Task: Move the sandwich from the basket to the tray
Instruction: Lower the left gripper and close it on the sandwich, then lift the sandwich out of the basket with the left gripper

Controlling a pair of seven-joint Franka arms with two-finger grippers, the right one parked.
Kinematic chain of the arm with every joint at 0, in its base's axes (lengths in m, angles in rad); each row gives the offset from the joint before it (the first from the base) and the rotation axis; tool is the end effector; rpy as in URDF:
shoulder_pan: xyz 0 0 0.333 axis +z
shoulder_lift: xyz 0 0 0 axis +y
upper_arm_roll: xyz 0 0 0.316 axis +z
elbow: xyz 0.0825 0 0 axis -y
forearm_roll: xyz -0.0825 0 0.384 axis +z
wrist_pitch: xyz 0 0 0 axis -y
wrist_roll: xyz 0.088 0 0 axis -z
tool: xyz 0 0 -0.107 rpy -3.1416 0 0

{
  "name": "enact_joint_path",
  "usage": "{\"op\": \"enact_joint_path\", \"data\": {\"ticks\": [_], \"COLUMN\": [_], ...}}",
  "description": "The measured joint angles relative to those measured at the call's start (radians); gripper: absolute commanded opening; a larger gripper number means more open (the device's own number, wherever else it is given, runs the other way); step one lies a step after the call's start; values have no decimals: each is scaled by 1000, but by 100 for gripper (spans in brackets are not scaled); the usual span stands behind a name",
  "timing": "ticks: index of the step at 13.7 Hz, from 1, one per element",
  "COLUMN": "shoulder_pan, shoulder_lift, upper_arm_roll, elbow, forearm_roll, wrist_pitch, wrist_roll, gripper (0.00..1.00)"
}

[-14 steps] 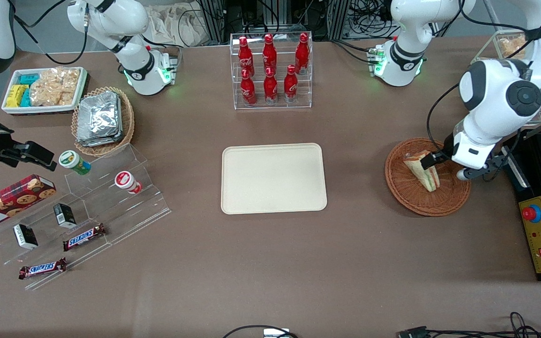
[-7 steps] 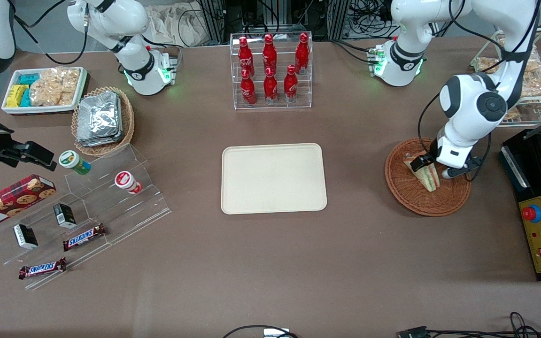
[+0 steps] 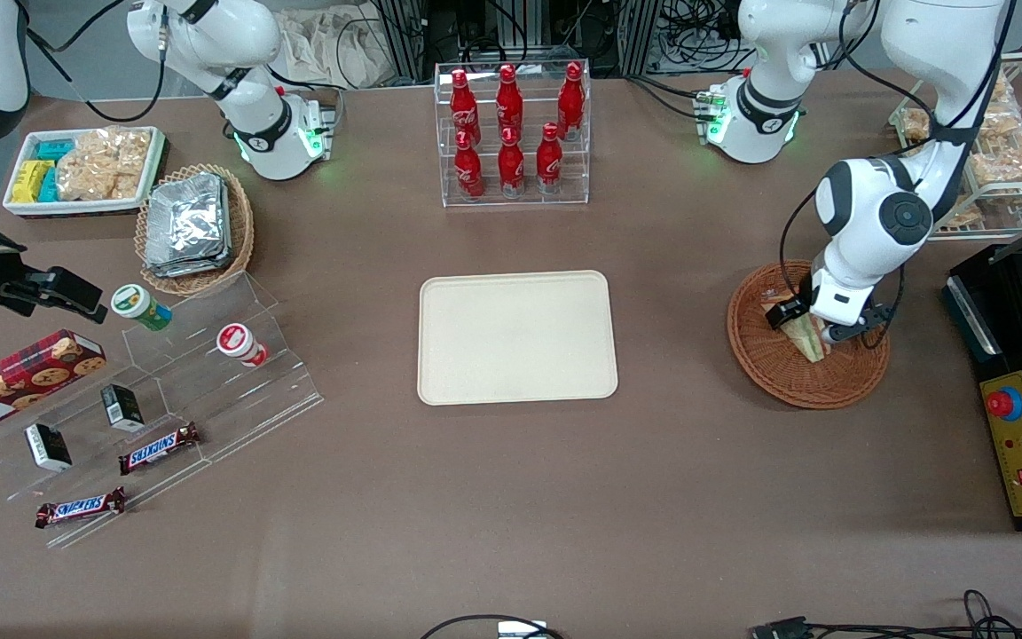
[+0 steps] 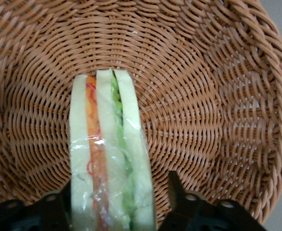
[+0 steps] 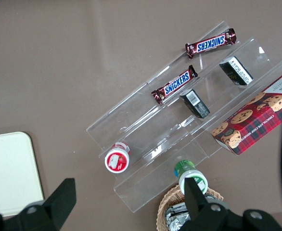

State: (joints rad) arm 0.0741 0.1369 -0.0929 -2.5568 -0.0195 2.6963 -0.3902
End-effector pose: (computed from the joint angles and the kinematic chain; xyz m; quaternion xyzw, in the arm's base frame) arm 0.4538 -0.0089 0.2179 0.9810 0.1937 -0.0006 0.0106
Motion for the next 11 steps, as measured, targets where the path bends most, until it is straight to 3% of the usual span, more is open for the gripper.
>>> {"op": "enact_joint_path", "data": {"ticks": [1, 2, 7, 11], "shoulder_pan": [0, 0, 0, 0], "shoulder_lift": [0, -1, -58, -165], "upper_arm_roll": [1, 1, 1, 1], "elbow": [0, 0, 32, 218], "forearm_roll": [0, 0, 0, 0], "wrist_pitch": [0, 0, -114, -464], "wrist_roll": [1, 1, 1, 15], "gripper": [3, 1, 2, 4]}}
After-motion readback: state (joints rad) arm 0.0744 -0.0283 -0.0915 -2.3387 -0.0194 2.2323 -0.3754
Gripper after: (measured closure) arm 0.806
